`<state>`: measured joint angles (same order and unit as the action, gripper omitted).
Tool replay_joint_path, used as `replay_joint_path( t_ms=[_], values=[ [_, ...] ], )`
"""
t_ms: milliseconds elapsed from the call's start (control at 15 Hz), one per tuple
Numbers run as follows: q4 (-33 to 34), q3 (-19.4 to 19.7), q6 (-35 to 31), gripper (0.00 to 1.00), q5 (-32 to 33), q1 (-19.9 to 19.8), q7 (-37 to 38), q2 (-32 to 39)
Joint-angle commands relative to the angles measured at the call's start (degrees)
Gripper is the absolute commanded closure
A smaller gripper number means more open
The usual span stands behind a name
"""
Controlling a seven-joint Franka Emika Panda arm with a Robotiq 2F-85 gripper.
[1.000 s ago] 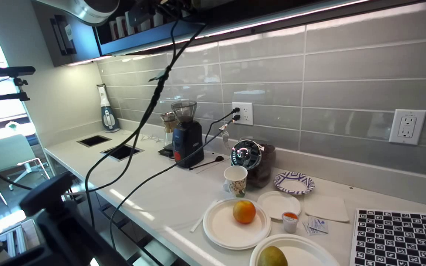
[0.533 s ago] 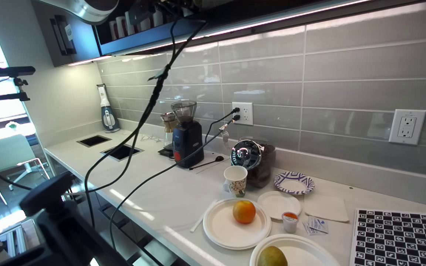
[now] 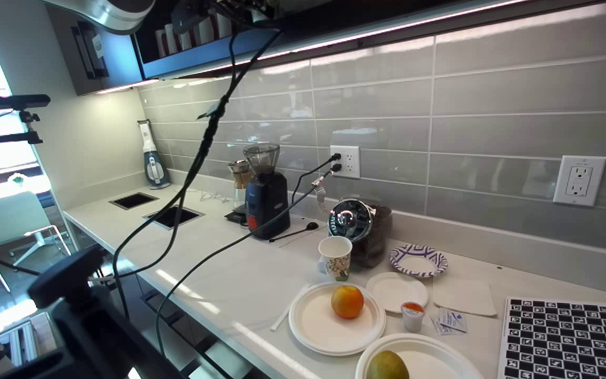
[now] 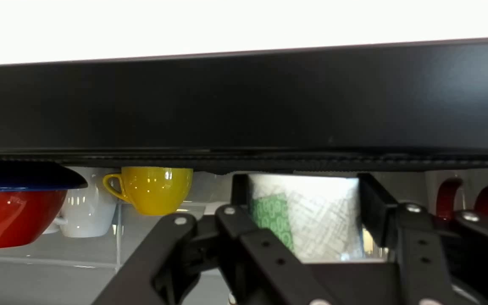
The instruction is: Put the cup on top of the counter
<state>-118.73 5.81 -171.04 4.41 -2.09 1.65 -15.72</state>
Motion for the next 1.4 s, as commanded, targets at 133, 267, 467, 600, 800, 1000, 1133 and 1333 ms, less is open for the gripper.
replay_joint_path(
  t_ms=[133, 267, 467, 600, 800, 1000, 1133, 1333],
  values=[
    [-7.94, -4.07, 0.78, 0.61, 2.36, -3.87, 4.61, -7.55],
    [-9.69, -5.39, 0.7, 0.61, 2.23, -5.26, 5.51, -9.71],
    [-12.44, -6.95, 1.63, 0.61, 1.67, -7.04, 6.25, -12.78],
    [-14.06, -7.47, 2.68, 0.61, 1.21, -7.64, 6.47, -14.51],
    [-15.91, -7.65, 5.46, 0.61, 0.32, -7.9, 5.74, -16.59],
    [-17.55, -7.36, 7.94, 0.61, 0.25, -7.97, 5.75, -17.92],
    [-18.74, -6.26, 9.67, 0.61, -0.21, -6.9, 4.52, -18.51],
    [-17.84, -6.3, 8.94, 0.36, 0.07, -7.09, 4.72, -16.74]
  ],
)
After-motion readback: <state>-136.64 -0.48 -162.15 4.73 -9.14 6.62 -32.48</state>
